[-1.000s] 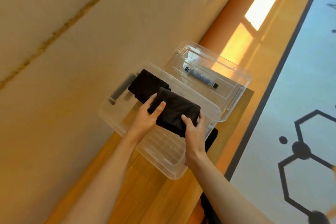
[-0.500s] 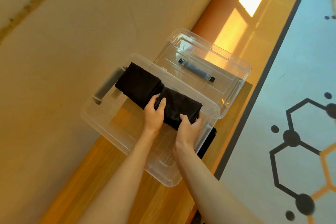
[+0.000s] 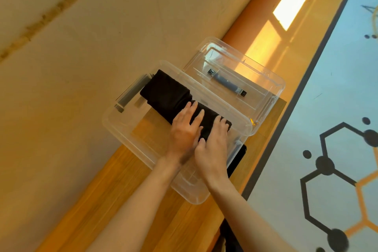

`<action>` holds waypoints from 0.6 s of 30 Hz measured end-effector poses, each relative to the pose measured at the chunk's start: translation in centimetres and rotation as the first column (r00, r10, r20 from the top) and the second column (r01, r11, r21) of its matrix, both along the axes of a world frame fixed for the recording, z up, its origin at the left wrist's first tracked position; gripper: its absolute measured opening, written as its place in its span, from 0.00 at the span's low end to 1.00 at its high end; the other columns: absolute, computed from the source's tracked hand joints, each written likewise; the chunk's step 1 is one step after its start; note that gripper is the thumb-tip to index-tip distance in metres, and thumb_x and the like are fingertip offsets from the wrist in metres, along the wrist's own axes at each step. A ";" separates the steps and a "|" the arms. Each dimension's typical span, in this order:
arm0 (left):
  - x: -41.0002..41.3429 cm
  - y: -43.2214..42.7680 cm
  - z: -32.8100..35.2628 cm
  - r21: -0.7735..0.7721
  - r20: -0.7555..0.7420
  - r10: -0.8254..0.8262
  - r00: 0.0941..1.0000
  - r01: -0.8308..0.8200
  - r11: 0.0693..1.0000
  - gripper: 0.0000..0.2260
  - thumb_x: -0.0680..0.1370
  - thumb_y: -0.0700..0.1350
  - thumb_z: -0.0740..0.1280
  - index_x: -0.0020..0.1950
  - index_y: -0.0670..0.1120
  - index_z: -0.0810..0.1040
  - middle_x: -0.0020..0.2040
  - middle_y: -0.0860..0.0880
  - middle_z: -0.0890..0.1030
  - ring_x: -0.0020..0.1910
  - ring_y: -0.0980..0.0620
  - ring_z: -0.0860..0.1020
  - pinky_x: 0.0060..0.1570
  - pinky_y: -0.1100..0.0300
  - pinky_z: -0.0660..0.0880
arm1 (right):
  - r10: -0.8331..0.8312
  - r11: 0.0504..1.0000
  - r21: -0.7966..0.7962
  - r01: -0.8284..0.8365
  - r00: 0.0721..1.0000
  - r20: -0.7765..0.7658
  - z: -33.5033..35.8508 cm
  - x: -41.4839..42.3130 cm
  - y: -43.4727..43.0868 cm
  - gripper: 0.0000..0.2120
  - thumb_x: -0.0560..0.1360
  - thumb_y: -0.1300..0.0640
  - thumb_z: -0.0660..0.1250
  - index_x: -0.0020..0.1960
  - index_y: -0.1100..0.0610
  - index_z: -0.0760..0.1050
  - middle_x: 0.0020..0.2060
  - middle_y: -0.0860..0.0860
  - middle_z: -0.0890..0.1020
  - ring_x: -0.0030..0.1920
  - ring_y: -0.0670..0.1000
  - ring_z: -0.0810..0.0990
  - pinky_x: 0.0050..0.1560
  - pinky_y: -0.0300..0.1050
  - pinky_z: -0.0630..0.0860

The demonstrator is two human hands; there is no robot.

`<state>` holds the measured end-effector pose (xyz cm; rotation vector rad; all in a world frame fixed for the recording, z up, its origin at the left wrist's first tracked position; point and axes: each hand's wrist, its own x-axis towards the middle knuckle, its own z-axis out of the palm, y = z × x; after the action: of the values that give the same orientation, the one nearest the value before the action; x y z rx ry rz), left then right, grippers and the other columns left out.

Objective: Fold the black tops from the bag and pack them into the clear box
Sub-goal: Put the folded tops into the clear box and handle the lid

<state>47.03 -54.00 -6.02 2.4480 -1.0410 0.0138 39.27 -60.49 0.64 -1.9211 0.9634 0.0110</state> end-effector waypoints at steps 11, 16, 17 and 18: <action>2.3 0.9 -1.1 0.577 -0.172 -0.200 0.965 0.263 0.773 0.35 0.86 0.53 0.55 0.82 0.48 0.34 0.81 0.41 0.30 0.80 0.42 0.32 0.81 0.47 0.41 | 0.309 0.948 0.013 -0.319 0.904 -0.296 -1.1 1.0 -2.2 0.32 0.85 0.37 0.42 0.84 0.51 0.44 0.82 0.58 0.40 0.81 0.55 0.35 0.81 0.55 0.36; 1.1 1.7 1.8 0.230 -0.056 -0.043 0.997 0.055 0.972 0.29 0.83 0.58 0.50 0.78 0.44 0.69 0.77 0.37 0.68 0.75 0.38 0.69 0.69 0.45 0.72 | 0.281 0.943 -0.106 -0.314 0.927 -0.249 1.6 0.2 -4.0 0.31 0.84 0.36 0.49 0.83 0.49 0.55 0.82 0.56 0.53 0.82 0.56 0.48 0.81 0.56 0.50; 0.8 1.5 2.3 0.163 -0.014 0.008 1.000 -0.006 0.987 0.28 0.84 0.58 0.52 0.74 0.42 0.74 0.73 0.37 0.74 0.69 0.38 0.76 0.63 0.45 0.76 | 0.269 0.942 -0.140 -0.304 0.937 -0.221 2.6 0.3 -4.8 0.30 0.84 0.36 0.51 0.82 0.49 0.58 0.82 0.55 0.56 0.82 0.56 0.52 0.80 0.57 0.53; 0.4 1.2 2.8 0.118 0.019 0.056 0.998 -0.058 0.991 0.27 0.84 0.59 0.54 0.71 0.42 0.77 0.69 0.38 0.77 0.65 0.39 0.79 0.59 0.45 0.78 | 0.261 0.941 -0.169 -0.295 0.946 -0.193 3.2 0.4 -5.5 0.29 0.84 0.37 0.51 0.81 0.49 0.61 0.81 0.55 0.58 0.81 0.56 0.54 0.80 0.57 0.55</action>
<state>47.38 -52.77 -3.24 2.5883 -1.0046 -0.0109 39.70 -65.98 3.85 -2.2562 0.8165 0.2569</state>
